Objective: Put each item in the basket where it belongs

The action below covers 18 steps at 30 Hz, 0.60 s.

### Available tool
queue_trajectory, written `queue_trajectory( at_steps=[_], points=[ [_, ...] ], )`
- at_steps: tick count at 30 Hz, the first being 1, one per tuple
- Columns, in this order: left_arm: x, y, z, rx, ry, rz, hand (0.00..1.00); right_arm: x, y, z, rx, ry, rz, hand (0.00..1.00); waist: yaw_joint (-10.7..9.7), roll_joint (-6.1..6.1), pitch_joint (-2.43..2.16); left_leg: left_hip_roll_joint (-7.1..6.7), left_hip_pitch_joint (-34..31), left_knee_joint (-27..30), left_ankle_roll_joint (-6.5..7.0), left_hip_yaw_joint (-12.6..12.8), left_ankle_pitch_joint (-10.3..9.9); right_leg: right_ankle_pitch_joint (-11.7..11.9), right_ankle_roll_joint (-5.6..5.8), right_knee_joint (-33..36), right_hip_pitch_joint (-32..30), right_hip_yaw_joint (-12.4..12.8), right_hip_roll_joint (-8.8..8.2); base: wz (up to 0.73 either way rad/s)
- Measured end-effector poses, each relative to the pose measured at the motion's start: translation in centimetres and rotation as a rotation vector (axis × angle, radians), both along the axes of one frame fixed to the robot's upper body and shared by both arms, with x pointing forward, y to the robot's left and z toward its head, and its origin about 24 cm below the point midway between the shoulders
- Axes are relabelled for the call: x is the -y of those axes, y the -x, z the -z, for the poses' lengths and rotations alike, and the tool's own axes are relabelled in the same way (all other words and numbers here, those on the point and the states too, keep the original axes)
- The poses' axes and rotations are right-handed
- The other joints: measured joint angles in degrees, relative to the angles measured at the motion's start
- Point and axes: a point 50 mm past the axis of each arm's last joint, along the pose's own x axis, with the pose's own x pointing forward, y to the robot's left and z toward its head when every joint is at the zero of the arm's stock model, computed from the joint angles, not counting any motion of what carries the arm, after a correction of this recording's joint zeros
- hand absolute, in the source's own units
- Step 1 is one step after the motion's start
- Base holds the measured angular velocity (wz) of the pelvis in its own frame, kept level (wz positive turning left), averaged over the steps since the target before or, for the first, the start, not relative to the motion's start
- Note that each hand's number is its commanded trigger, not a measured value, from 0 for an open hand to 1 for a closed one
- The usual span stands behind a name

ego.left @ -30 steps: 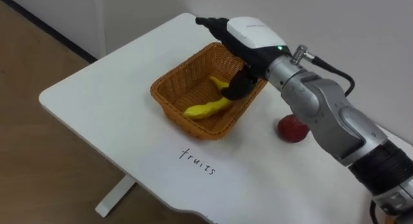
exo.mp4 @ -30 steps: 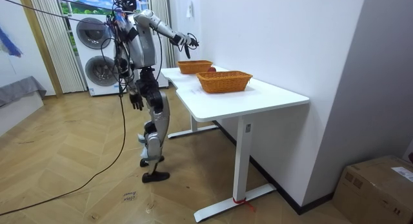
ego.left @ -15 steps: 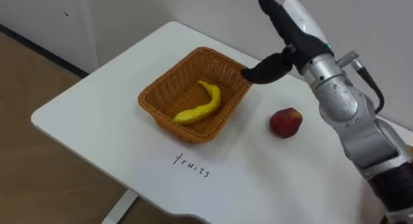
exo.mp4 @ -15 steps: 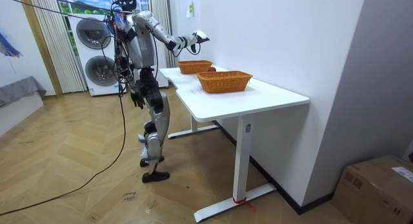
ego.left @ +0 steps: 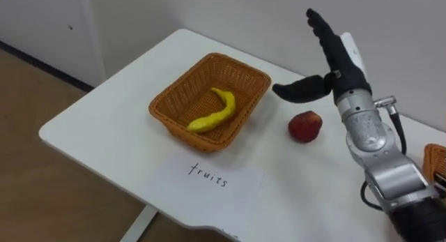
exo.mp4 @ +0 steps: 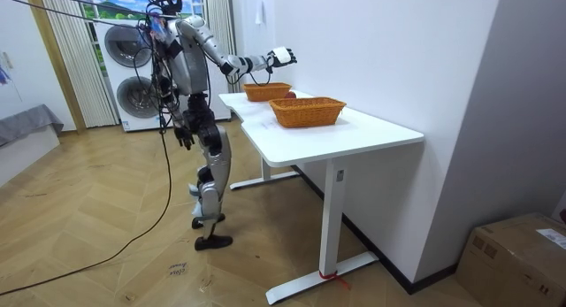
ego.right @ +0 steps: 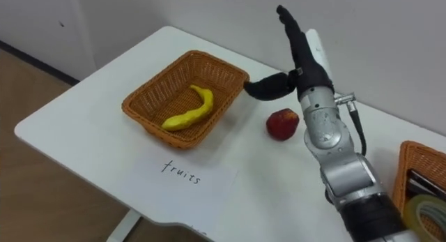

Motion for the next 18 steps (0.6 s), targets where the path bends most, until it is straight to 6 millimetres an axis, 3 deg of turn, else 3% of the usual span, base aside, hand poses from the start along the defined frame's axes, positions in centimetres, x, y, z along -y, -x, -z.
queue_trajectory(
  at_steps=[4,7,18],
  points=[
    [0.1,0.6,0.0,-0.019,0.014,-0.003,0.00,1.1,0.1,2.3,-0.077,-0.004,0.082,0.00,-0.22,0.41,-0.22,-0.67,-0.52,0.78,0.00,-1.60,0.03,0.00,0.00,0.03,0.24,-1.04,-0.03,0.15],
    [0.4,0.6,0.0,-0.022,0.022,0.016,0.00,1.8,0.4,3.6,-0.123,0.006,0.124,0.00,-0.42,0.96,0.05,-0.87,-1.45,1.48,0.02,-2.24,0.04,-0.01,0.01,0.00,-0.02,-1.68,-0.15,0.15],
    [0.6,0.7,-0.2,-0.009,0.029,0.036,0.00,2.6,0.6,4.7,-0.168,-0.069,0.189,0.00,-1.23,1.19,-0.06,-1.03,-3.56,2.23,0.01,-2.50,0.14,-0.24,0.09,0.00,-1.55,-1.88,-0.54,0.03]
  ],
)
